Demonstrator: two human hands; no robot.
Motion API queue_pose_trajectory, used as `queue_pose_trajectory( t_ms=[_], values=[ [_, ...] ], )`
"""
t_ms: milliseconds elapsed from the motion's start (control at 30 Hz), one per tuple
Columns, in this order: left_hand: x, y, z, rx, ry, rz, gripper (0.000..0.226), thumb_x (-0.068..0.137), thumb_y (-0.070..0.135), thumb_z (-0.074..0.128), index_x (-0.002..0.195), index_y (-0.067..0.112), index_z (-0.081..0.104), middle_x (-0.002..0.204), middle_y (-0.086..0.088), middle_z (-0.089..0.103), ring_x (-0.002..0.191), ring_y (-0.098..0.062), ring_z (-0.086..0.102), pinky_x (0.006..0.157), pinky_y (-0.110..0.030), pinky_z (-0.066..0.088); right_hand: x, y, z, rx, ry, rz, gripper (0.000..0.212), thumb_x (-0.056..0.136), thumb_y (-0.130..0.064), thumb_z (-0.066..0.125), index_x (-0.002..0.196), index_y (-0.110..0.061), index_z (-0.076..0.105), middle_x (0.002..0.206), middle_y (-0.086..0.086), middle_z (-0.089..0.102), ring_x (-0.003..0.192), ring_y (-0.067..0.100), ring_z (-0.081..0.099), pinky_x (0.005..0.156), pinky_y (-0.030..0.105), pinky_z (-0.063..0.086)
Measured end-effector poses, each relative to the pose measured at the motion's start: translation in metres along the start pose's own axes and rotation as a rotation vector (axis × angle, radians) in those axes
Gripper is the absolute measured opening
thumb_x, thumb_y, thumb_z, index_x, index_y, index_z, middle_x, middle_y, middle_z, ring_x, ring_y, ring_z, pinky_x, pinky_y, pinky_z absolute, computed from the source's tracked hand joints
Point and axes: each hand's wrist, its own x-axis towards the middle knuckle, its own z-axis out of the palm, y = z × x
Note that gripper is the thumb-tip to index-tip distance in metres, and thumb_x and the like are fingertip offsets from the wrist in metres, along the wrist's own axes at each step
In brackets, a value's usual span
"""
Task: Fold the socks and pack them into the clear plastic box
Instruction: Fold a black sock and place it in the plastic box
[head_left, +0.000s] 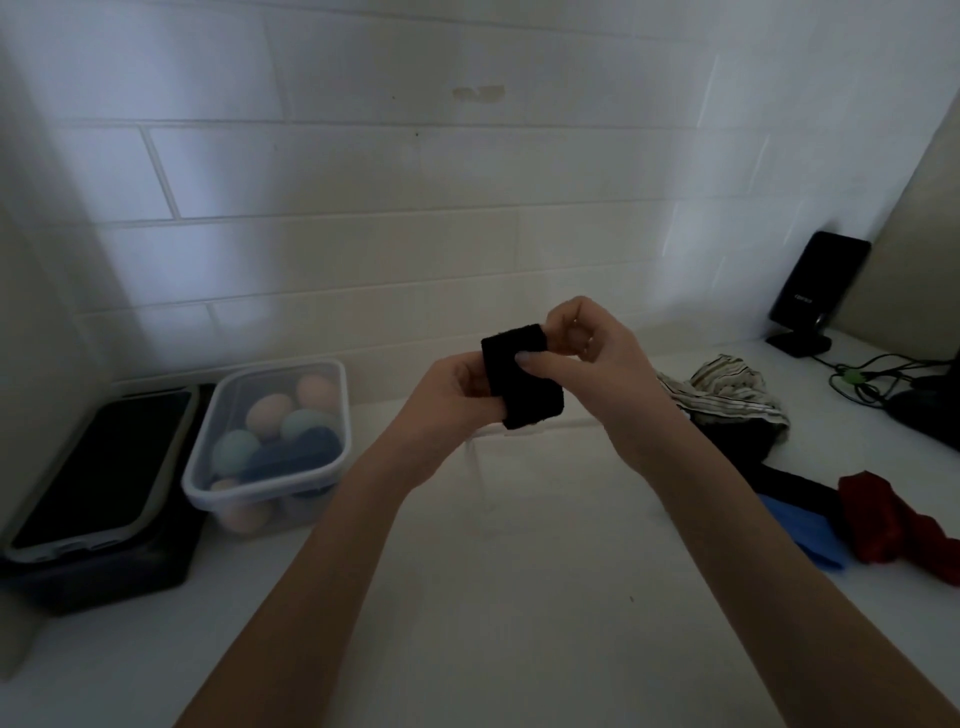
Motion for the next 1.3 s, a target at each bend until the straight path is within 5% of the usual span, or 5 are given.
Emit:
queue_pose_trajectory(
  t_ms=[267,767,933,1100,1300],
  values=[
    [-0.007,0.01,-0.01,0.476,-0.151,-0.198,0.032,0.072,0.056,0.064,0.088,0.03,0.074,0.083,0.013,0.076,0.082,-0.002,0.069,0.071,-0.015,0.052,0.004,0.001,-0.018,0.127,0.121,0.244,0.029,0.083,-0.006,0.064,0.109,-0.018,0.062,0.085,0.001,0.063,0.073,0.016,0.065,0.058,0.033,0.056],
    [-0.023,0.004,0.017,0.934,-0.389,0.037,0.017,0.063,0.029,0.084,0.075,0.02,0.076,0.058,0.014,0.057,0.054,0.002,0.051,0.051,-0.01,0.034,-0.007,0.014,-0.026,-0.356,-0.016,0.169,0.006,0.079,-0.019,0.071,0.076,-0.023,0.067,0.07,0.002,0.069,0.061,0.007,0.06,0.054,0.023,0.048],
    [-0.032,0.012,0.008,0.704,-0.147,0.015,0.036,0.073,0.056,0.061,0.06,0.025,0.073,0.06,-0.006,0.069,0.056,-0.02,0.06,0.057,-0.031,0.045,-0.026,0.034,-0.017,-0.438,0.031,0.214,0.017,0.079,-0.02,0.072,0.083,-0.014,0.057,0.069,0.018,0.068,0.059,0.021,0.065,0.046,0.033,0.055],
    [-0.037,0.006,-0.006,0.536,0.358,0.116,0.036,0.09,0.023,0.058,0.056,0.023,0.07,0.053,0.008,0.067,0.05,-0.001,0.06,0.051,-0.014,0.047,-0.038,0.049,-0.008,-0.581,-0.054,0.297,0.022,0.083,-0.026,0.067,0.079,-0.021,0.045,0.07,0.014,0.065,0.058,0.021,0.061,0.046,0.029,0.052],
    [-0.043,-0.008,-0.008,0.716,0.235,0.047,0.02,0.08,0.024,0.07,0.061,0.028,0.068,0.056,0.012,0.063,0.046,-0.001,0.053,0.045,-0.008,0.039,-0.038,0.048,0.01,-0.728,-0.161,0.245,0.015,0.086,-0.021,0.06,0.077,-0.023,0.048,0.073,0.0,0.059,0.063,0.016,0.057,0.06,0.026,0.048]
  ],
)
